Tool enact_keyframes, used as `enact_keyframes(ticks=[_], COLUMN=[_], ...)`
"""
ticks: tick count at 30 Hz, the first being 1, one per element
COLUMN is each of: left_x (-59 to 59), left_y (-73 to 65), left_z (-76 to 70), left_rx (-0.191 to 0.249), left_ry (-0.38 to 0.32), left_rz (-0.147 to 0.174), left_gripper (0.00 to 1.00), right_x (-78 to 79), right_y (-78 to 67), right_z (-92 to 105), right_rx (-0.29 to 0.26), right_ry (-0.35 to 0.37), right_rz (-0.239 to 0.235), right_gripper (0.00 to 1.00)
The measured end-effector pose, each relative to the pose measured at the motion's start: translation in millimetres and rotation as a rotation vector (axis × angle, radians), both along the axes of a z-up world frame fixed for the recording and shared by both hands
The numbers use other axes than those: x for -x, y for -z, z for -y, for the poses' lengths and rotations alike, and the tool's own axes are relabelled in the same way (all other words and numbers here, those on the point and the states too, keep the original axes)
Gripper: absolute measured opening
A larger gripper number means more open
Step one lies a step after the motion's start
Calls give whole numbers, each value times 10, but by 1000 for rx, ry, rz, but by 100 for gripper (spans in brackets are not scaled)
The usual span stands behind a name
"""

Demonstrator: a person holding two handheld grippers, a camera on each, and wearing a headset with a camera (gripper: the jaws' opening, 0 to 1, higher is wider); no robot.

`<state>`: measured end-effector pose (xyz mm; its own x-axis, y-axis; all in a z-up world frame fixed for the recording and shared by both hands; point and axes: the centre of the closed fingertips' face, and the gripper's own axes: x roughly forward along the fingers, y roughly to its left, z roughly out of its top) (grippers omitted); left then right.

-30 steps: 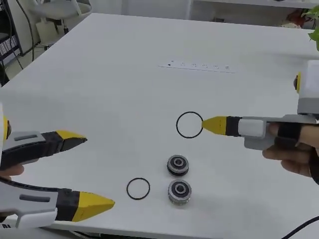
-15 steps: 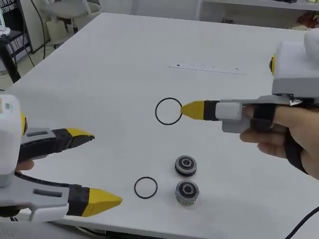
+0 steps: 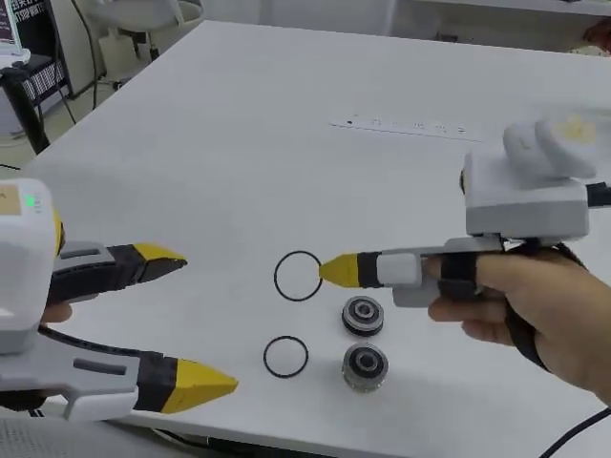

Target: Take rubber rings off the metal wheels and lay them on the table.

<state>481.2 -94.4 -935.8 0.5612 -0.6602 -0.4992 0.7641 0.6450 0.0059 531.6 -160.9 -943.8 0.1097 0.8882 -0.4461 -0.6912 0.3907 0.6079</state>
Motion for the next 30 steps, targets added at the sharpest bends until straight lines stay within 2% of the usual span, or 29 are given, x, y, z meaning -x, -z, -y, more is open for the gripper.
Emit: enact_keyframes(ticks=[4, 7, 9, 11, 14, 18, 23, 30], left_x=[2, -2, -4, -3, 17, 29, 28, 19], left_y=[4, 0, -1, -1, 22, 26, 29, 32], left_z=[-5, -16, -22, -24, -20, -4, -15, -33], left_rx=[1, 6, 7, 9, 7, 8, 9, 10], left_ry=[-3, -12, -16, -18, -12, -4, -10, -20], left_rz=[-2, -3, -2, -3, -19, -23, -26, -30], left_gripper=[77, 77, 77, 76, 76, 77, 77, 76], right_x=[69, 111, 153, 184, 208, 229, 176, 106], right_y=[188, 262, 323, 375, 429, 508, 621, 672], right_z=[22, 8, 1, -10, -10, -5, 41, 69], right_rx=[77, 99, 113, 130, 159, 198, 264, 293], right_ry=[-29, -44, -50, -60, -67, -76, -90, -92], right_rz=[1, -2, -29, -35, -23, -9, 43, 71], right_gripper=[0, 0, 0, 0, 0, 0, 0, 0])
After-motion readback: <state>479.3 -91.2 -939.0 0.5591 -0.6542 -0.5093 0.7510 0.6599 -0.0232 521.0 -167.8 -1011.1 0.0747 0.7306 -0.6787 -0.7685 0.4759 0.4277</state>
